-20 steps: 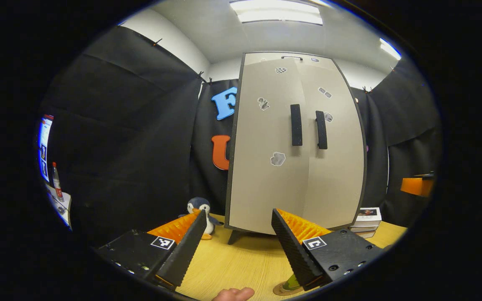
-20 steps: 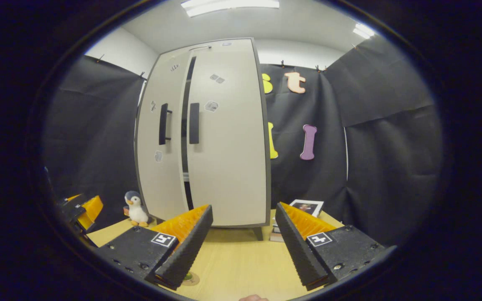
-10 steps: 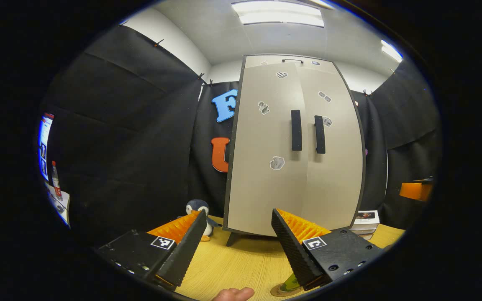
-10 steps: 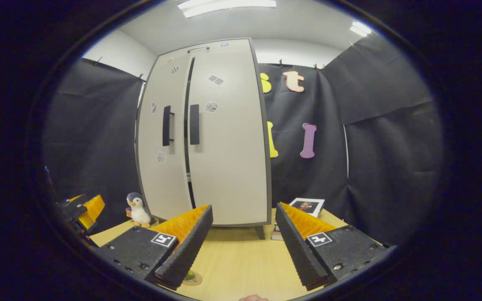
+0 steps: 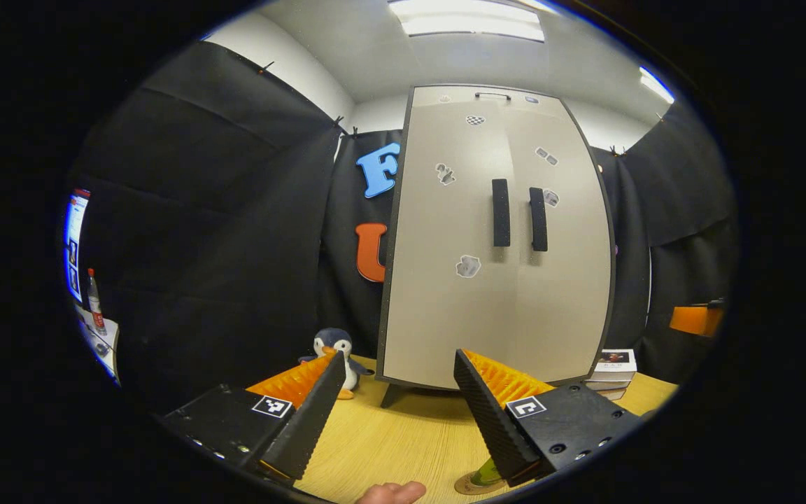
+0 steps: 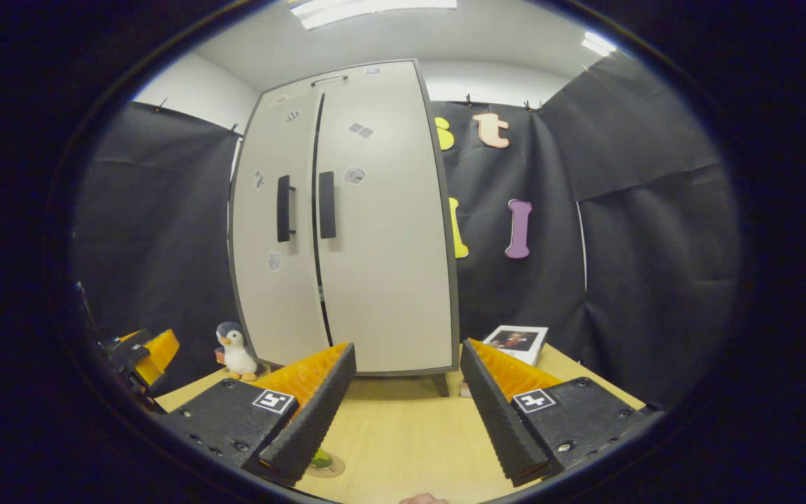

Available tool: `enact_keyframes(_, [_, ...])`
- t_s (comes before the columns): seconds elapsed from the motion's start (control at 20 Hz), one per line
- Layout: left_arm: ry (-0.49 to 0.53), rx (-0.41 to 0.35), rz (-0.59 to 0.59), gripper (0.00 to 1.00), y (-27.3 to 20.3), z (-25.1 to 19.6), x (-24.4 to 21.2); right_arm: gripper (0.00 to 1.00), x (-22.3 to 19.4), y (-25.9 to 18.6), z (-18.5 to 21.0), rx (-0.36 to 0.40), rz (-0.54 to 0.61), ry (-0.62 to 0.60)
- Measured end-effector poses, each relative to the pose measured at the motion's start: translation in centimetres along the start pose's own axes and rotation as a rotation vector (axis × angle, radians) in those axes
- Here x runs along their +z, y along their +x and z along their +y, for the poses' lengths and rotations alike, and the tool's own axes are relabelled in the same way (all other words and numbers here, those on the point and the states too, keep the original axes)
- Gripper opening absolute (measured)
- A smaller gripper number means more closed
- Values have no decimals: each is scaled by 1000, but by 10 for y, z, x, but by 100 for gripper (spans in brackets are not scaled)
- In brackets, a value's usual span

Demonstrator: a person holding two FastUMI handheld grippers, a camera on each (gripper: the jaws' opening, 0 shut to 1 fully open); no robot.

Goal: Grasp the bottle in the cabinet with the left hand and place it on the coaster, then close the right door with the right hand and the left door with the left hand.

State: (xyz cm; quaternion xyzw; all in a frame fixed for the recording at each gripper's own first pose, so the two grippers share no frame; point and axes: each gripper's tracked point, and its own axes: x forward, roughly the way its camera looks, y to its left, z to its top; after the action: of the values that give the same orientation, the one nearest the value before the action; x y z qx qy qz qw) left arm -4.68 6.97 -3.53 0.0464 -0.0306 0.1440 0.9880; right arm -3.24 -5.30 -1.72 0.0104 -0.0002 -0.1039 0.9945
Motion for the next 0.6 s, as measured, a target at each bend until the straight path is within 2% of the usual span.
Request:
enact_keyframes(0.05, [-2,-3,2,100,1,0,0,99,-1,0,1,2,3,8])
enact_keyframes(0.1, [-3,-6,0,95,0,-1,-1,98,-2,0,2,3,6,12])
enact_keyframes(0.6, [17,1,-5,95,5,1,1,99,-3,7,2,1,16,10])
